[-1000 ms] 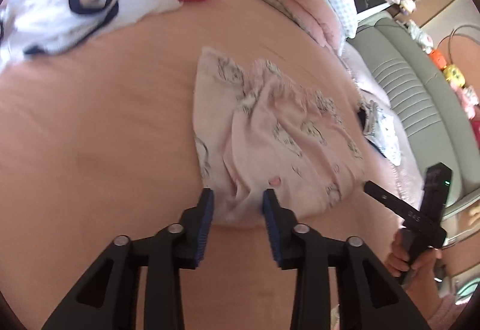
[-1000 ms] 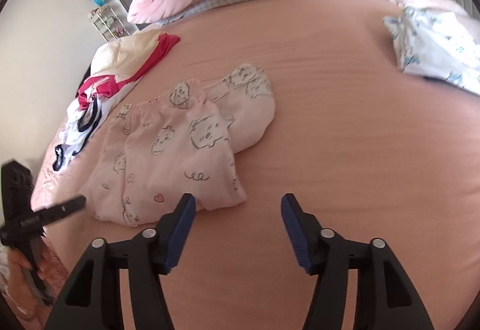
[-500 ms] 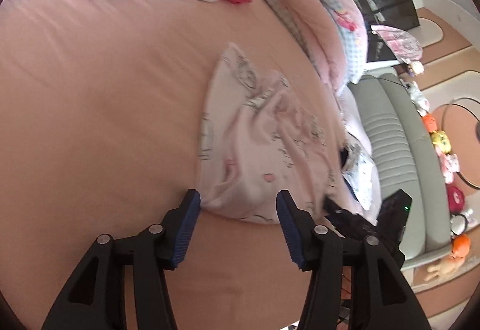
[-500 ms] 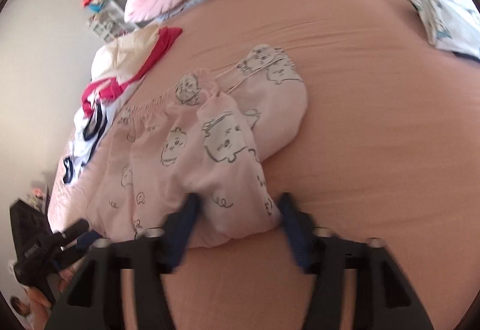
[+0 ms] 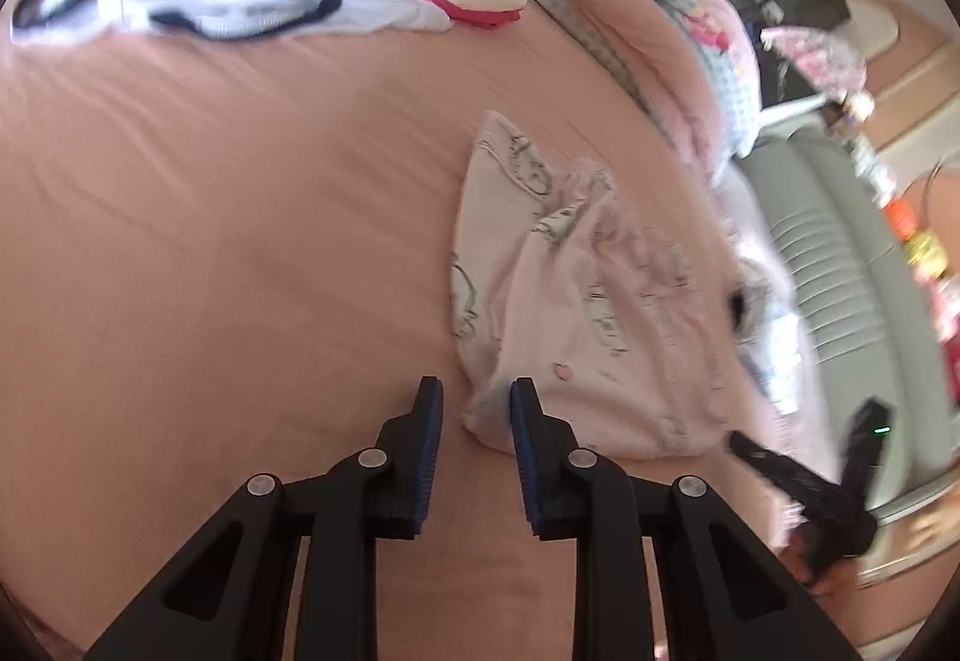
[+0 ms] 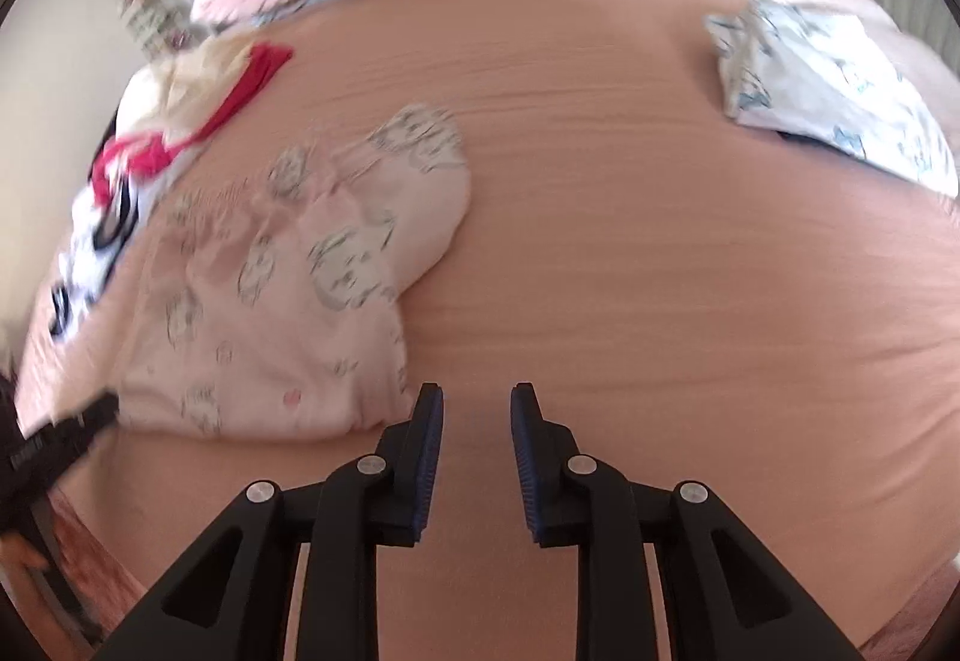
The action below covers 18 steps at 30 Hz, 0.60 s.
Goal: Fold clothes
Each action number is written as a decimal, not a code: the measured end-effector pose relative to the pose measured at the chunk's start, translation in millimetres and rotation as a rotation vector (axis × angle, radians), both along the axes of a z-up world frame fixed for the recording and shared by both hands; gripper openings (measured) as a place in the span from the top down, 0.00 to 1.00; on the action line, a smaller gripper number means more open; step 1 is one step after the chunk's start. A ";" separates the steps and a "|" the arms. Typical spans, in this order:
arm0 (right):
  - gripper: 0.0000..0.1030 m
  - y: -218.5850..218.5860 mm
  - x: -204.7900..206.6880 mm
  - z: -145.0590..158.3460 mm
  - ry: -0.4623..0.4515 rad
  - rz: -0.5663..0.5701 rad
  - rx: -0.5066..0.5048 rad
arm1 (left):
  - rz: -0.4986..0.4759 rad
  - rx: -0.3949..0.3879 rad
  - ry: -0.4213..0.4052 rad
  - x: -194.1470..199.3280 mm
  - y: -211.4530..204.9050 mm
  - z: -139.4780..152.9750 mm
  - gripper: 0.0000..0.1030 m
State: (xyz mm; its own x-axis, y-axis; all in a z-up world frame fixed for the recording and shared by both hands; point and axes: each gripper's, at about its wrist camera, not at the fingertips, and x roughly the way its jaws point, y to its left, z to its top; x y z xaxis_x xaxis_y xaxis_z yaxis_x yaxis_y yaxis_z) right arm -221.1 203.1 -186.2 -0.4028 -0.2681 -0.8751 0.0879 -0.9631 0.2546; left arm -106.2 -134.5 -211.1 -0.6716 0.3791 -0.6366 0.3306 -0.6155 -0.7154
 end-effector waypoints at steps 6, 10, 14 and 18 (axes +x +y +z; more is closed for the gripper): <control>0.48 4.8 -14.1 -30.8 -0.186 -0.093 -0.451 | -0.083 0.180 -0.024 -7.4 18.8 -14.8 0.67; 0.50 -13.8 -3.6 -33.6 -0.267 -0.082 -0.423 | -0.141 0.180 -0.044 -13.2 35.9 -15.2 0.67; 0.50 -24.9 6.8 -33.4 -0.291 -0.083 -0.413 | -0.099 0.105 -0.014 -15.5 37.2 -8.5 0.67; 0.53 -22.7 8.1 -36.0 -0.209 -0.131 -0.462 | -0.040 0.049 0.022 -31.0 31.8 -1.3 0.68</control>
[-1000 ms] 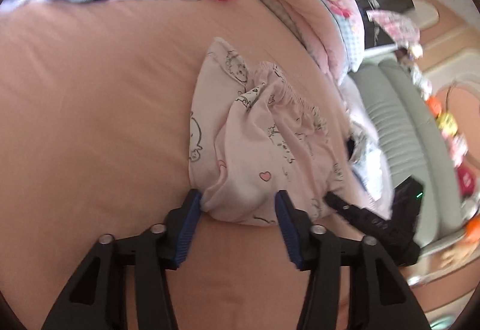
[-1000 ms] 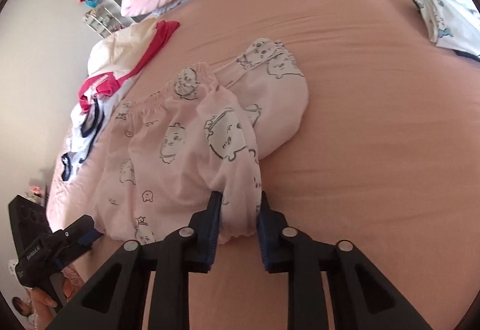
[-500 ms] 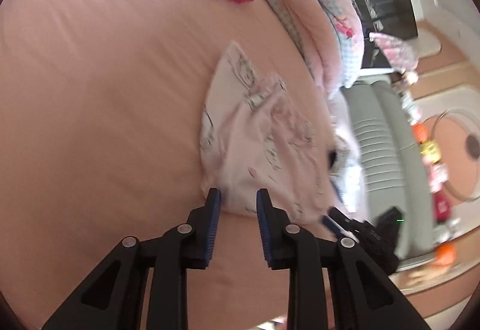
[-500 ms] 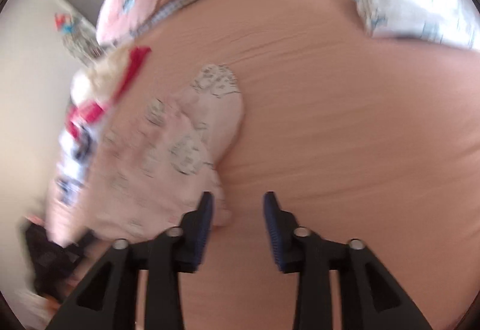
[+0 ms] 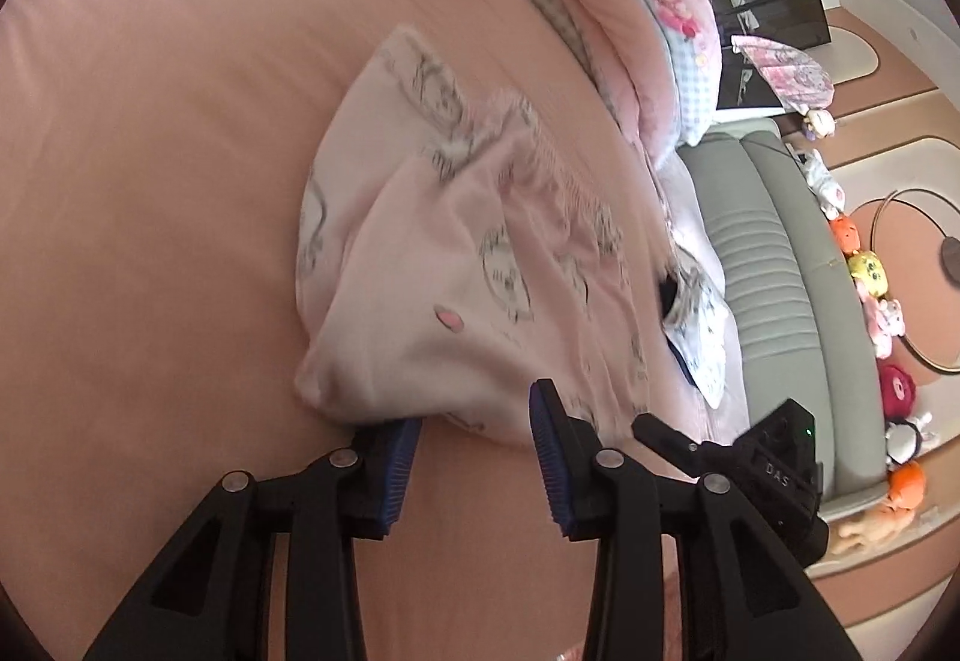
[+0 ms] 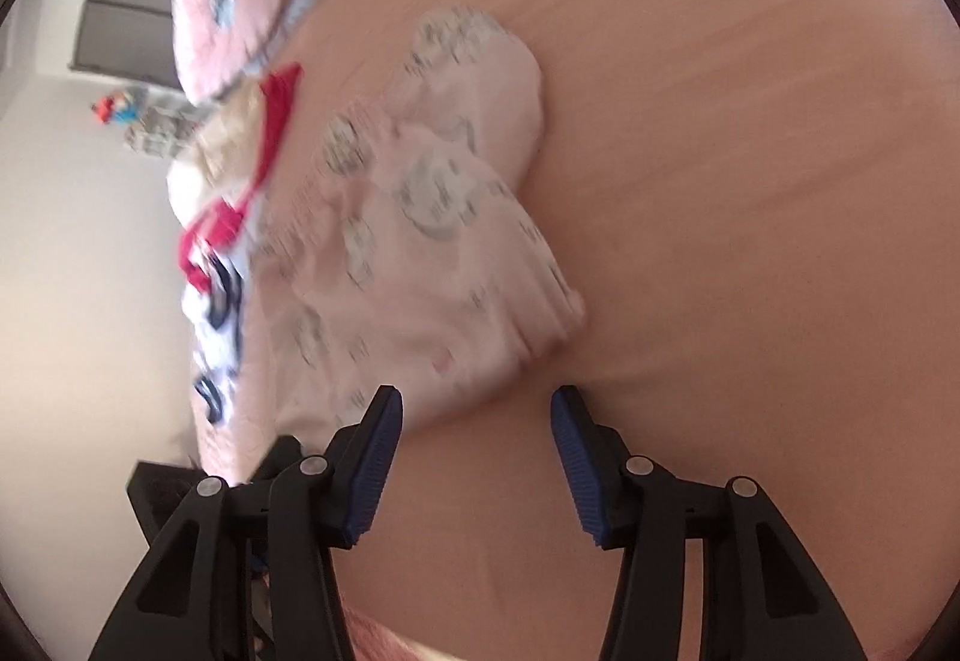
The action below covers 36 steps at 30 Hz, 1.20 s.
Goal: Fold clothes
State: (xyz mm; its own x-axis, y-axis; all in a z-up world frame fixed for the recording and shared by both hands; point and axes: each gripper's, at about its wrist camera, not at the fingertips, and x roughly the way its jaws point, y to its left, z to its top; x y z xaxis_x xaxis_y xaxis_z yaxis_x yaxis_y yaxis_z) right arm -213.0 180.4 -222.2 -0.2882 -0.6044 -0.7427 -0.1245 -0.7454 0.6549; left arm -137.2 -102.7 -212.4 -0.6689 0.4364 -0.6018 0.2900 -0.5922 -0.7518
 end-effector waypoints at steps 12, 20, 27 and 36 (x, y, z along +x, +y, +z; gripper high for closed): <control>0.89 -5.4 -24.3 14.2 0.150 -0.034 0.145 | 0.144 0.020 0.037 1.5 -9.7 -12.7 0.86; 0.80 1.9 -10.8 5.6 0.041 -0.068 0.107 | 0.145 -0.001 0.058 12.4 -18.7 -3.2 0.88; 0.63 -6.3 -9.7 -3.4 -0.050 -0.139 -0.022 | 0.145 0.050 0.047 10.8 -21.1 -13.5 0.88; 0.71 7.4 -6.0 -13.3 -0.065 -0.232 -0.139 | 0.125 0.033 0.080 10.7 -20.3 -8.4 0.88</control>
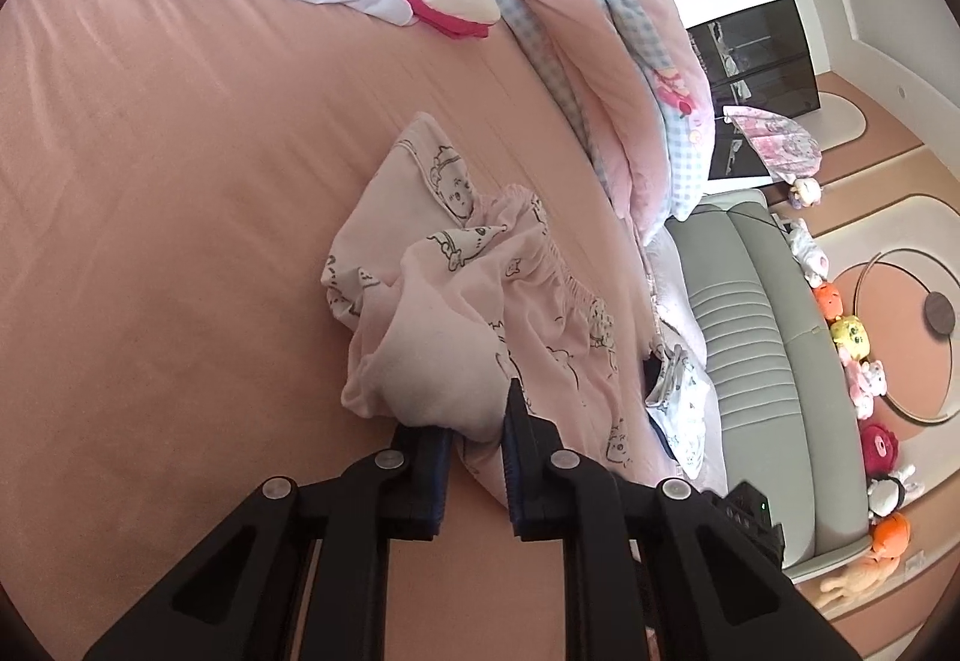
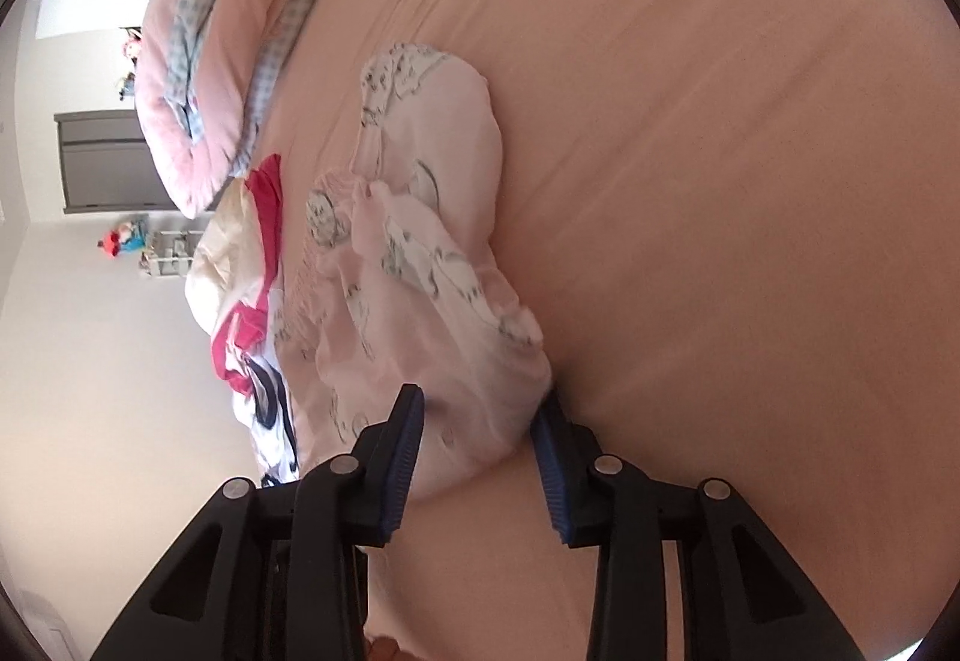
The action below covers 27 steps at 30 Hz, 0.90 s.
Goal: Fold clothes
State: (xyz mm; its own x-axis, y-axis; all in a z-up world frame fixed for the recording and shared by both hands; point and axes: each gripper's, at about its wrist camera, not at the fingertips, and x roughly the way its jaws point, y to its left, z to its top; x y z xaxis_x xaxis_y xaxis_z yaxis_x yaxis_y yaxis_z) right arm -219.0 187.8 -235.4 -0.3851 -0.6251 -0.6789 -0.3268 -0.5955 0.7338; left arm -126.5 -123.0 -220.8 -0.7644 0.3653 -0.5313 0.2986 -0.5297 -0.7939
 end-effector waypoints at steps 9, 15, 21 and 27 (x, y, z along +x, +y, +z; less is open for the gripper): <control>0.90 -49.4 13.9 82.1 0.445 0.206 0.592 | -0.017 -0.087 0.009 10.7 14.2 28.2 0.91; 0.91 -20.6 38.8 75.2 0.371 0.175 0.586 | -0.068 -0.078 -0.034 23.3 35.0 36.9 0.91; 0.90 8.1 69.2 71.2 0.335 0.207 0.593 | -0.061 -0.028 -0.164 43.9 37.5 14.9 0.91; 0.87 51.4 79.7 76.2 0.327 0.085 0.612 | -0.103 0.057 -0.260 52.5 31.5 3.8 0.90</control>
